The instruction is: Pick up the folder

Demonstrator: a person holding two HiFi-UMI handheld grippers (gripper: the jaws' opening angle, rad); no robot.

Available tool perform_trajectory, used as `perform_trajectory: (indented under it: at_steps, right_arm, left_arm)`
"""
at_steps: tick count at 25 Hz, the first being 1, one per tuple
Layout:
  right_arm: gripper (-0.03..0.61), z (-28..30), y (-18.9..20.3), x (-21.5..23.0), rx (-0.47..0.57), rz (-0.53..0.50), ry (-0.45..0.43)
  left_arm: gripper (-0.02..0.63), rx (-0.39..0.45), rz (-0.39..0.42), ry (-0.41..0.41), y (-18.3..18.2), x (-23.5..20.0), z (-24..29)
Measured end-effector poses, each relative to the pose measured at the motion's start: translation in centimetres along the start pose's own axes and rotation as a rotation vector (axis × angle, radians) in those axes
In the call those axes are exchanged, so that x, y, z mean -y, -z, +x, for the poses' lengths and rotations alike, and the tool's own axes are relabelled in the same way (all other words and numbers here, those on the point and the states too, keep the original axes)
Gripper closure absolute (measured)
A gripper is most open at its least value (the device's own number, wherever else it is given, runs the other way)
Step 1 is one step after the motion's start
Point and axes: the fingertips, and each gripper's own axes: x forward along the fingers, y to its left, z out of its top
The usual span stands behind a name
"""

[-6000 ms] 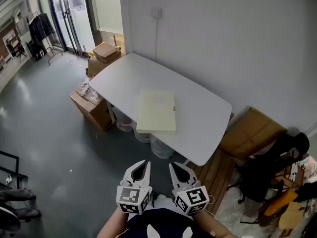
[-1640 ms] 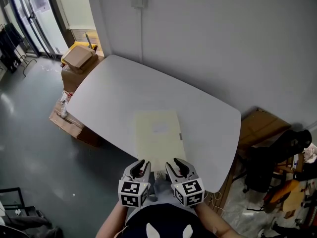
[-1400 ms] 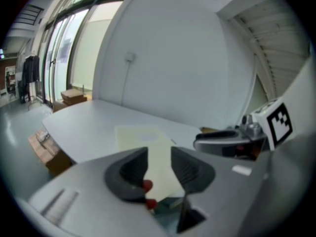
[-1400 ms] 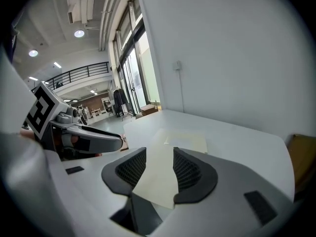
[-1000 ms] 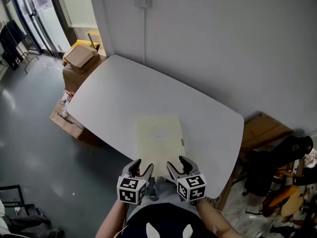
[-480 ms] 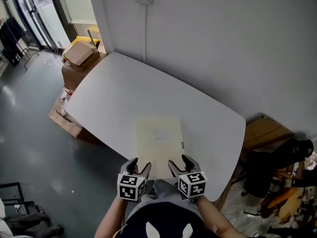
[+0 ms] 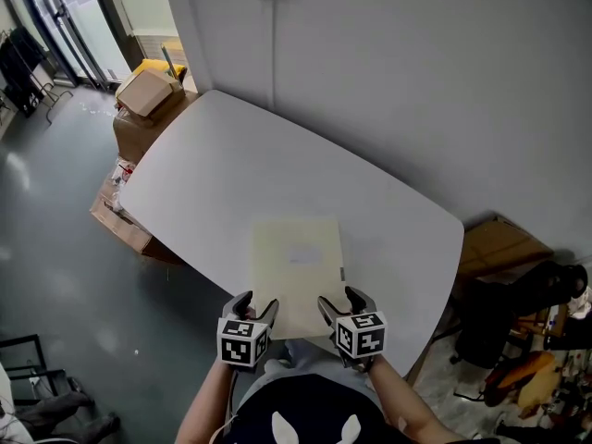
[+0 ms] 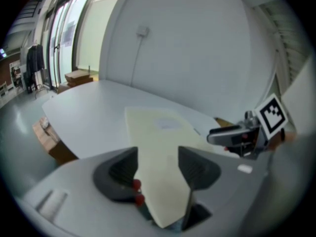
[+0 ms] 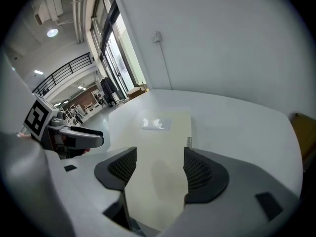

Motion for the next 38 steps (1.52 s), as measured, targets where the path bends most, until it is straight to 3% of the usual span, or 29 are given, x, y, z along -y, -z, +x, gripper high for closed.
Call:
perform_trajectory:
  at_steps: [6,21,31,34,38]
  right_arm:
    - [0.311,1.2,0.5,1.6,-0.038,0.028,0.009]
    - [0.311,3.5,1.7,4.1,-0.109,0.197,-0.04]
    - [0.311,4.1,1.9,4.6,-0.136,0.22,-0.064]
    - [0.311,4.1,1.7,4.4,-0.116,0.151,-0.077]
    - [0.311,4.3,1.0,3.8,-0.06,-0.1,-0.061]
  left_arm:
    - [0.365,-0.039,-0.026,-0.017,0.7,-1.1,1.1]
    - [0.342,-0.091,-0.196,0.025,1.5,-2.8,3.3]
    - [0.342,-0.14,-0.212,0.032,2.4,-3.7,4.2]
    - [0.342,-0.149,-0.213,0.035,2.8,-3.7,4.4]
    - [0.341,-0.15,-0.225,0.043,3.0,-3.9,4.7]
